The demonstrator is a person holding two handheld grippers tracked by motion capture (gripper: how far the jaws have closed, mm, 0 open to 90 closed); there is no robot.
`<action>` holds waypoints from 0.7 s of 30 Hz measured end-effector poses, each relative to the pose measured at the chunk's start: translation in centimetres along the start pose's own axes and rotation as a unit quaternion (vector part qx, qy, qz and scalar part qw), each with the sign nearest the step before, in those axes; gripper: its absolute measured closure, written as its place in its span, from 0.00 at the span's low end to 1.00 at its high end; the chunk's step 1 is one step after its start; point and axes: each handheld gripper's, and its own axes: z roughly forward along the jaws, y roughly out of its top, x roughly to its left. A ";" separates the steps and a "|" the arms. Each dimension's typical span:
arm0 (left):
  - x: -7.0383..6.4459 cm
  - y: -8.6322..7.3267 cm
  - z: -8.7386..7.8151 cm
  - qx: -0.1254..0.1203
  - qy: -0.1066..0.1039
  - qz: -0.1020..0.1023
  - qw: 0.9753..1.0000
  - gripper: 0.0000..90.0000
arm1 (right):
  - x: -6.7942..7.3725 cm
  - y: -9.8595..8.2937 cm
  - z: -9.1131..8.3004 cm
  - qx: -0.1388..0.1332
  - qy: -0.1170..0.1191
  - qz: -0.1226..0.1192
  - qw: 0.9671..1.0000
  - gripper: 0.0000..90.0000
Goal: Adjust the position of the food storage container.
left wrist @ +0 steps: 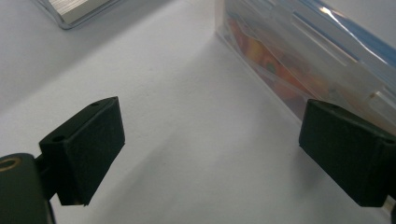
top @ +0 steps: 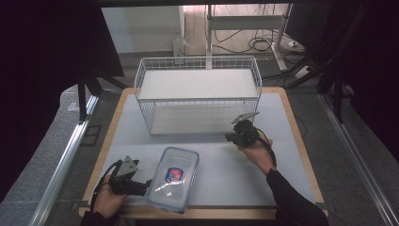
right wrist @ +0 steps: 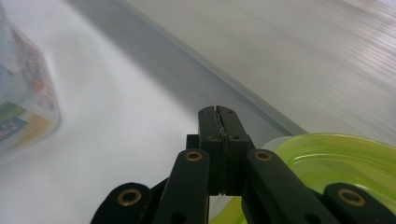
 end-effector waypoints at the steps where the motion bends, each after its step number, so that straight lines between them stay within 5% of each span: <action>1: 0.0 0.0 0.0 0.000 0.000 0.000 1.000 0.08 | 0.0 0.0 0.0 0.000 0.000 0.000 1.000 1.00; 14: 0.1 0.0 0.1 0.002 -0.005 -0.013 1.000 0.08 | -3.1 -2.9 -3.2 -0.009 -0.038 0.038 0.999 1.00; 21: 0.1 0.0 -0.4 0.002 -0.027 -0.025 0.999 0.11 | -2.6 -3.2 -4.2 -0.032 -0.037 0.037 0.998 1.00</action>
